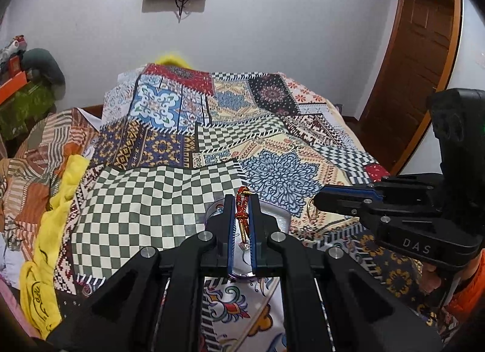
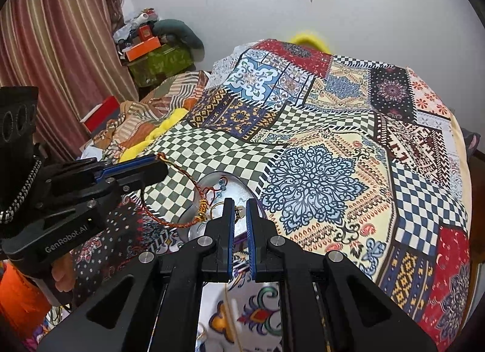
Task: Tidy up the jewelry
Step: 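Carry the red cord bracelet over the heart tin with the left gripper, then lower the bracelet into the purple heart tin and open the left gripper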
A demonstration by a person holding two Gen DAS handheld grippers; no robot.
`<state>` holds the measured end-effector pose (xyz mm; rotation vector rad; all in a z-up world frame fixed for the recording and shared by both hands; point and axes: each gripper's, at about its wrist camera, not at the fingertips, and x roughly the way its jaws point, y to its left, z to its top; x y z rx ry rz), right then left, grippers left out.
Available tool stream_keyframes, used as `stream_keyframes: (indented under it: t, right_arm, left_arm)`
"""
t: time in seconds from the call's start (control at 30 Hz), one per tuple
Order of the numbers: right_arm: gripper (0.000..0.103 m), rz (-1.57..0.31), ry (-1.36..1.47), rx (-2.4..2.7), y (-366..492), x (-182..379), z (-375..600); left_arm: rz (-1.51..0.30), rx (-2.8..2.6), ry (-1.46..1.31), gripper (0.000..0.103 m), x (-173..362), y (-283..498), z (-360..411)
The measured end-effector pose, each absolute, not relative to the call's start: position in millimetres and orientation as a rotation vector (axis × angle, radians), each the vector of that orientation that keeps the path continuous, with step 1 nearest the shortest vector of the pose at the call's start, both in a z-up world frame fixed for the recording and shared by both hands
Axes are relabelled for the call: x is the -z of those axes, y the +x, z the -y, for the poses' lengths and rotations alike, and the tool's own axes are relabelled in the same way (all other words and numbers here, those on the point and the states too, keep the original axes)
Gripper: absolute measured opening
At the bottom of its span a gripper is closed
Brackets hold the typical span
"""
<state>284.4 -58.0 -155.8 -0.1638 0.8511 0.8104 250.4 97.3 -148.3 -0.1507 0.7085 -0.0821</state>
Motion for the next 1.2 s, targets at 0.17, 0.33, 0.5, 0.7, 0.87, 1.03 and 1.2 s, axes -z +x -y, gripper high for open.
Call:
stream_keyframes:
  t: [0.17,0.33,0.5,0.7,0.87,1.03,1.2]
  right_arm:
    - [0.007,-0.874,-0.208,-0.813,291.5,167.2,46.9]
    - [0.007,-0.904,-0.237,-0.826,299.5,178.2,37.2]
    - [0.007,-0.937,-0.244,-0.840,306.3,186.8,29.4]
    - [0.007,-0.974,-0.248,-0.849,312.8,195.2,22.6]
    - [0.007,-0.995,-0.252,-0.873,312.5,197.8,17.6]
    - [0.007,-0.998,-0.273,-0.878,311.5,200.2,13.5]
    - [0.007,-0.993,-0.290,-0.877,309.6,200.2,12.5]
  left_arm:
    - [-0.746,0.084,-0.162,0.006,167.3,267.6,-101.5]
    - [-0.777,0.091,-0.175,0.006,181.8,280.8,-104.2]
    - [-0.806,0.113,-0.190,0.006,193.5,288.8,-107.4]
    - [-0.845,0.138,-0.187,0.006,202.1,293.4,-107.6]
    - [-0.865,0.134,-0.168,0.006,205.6,291.9,-107.7]
    - [-0.878,0.129,-0.152,0.009,206.6,287.2,-107.8]
    - [-0.895,0.127,-0.141,0.016,207.2,283.6,-108.4]
